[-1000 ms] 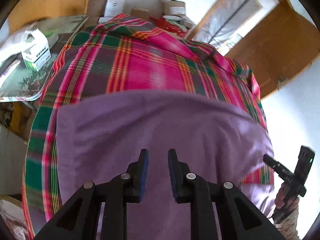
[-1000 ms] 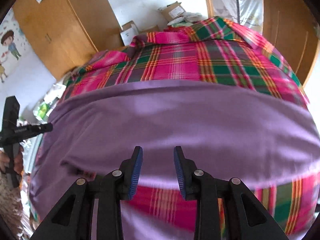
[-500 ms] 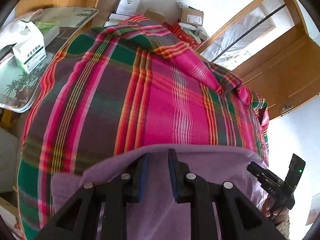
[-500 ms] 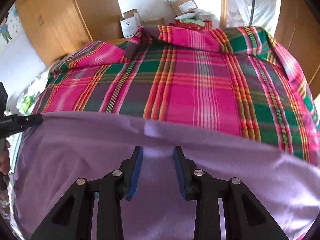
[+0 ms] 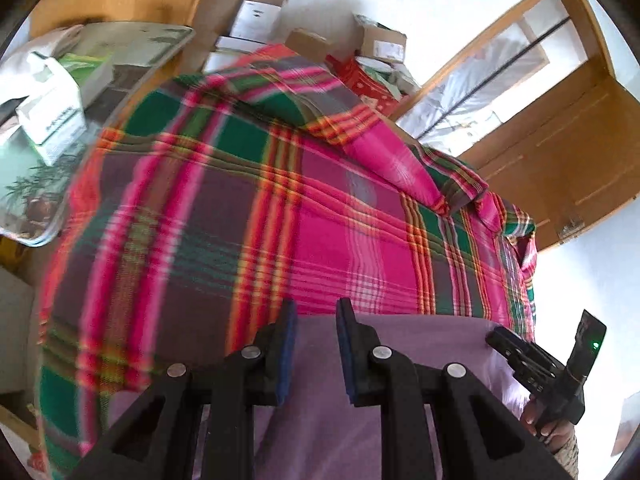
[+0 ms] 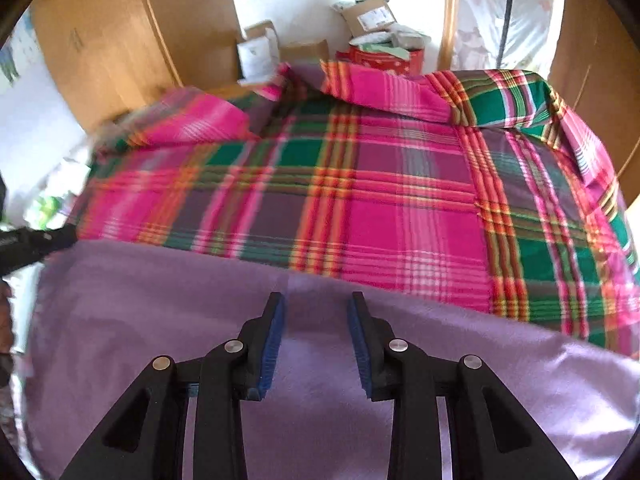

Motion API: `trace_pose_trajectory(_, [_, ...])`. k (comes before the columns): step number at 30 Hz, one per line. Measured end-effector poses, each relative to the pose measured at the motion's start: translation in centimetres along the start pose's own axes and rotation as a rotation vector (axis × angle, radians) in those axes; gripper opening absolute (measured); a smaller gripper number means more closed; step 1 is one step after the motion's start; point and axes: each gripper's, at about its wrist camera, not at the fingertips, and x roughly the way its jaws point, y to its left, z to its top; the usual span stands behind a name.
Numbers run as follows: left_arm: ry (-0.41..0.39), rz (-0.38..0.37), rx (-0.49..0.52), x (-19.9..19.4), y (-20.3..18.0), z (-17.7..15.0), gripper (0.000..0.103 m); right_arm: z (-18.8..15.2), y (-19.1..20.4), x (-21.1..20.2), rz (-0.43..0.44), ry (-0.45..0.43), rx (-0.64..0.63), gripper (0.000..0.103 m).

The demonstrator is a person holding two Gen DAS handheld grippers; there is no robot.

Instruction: Fold clothes

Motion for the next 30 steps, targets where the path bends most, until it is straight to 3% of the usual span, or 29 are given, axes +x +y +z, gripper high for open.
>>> trace_pose_trajectory(5, [-0.048, 0.057, 0.036, -3.9, 1.3, -0.7, 0.020, -0.8, 1.2, -3.3, 0.059, -0.050, -0.007, 0.034])
trace_pose_trajectory(12, [-0.021, 0.131, 0.106, -6.5, 3.3, -3.0, 0.022, -2.4, 4.8, -6.3, 0.169, -0.049, -0.053, 0.034])
trace_pose_trajectory(19, [-0.009, 0.229, 0.229, -4.3, 2.9, -4.2, 0.024, -3.2, 8.1, -5.4, 0.213, -0.006, -0.096, 0.034])
trace_pose_trajectory(23, [-0.017, 0.284, 0.321, -3.4, 1.7, -4.5, 0.031, -3.3, 8.6, -5.0, 0.220, 0.006, -0.098, 0.034])
trace_pose_trajectory(30, [-0.040, 0.285, 0.322, -3.4, 2.0, -4.4, 0.031, -3.7, 8.9, -4.9, 0.233, 0.017, -0.099, 0.034])
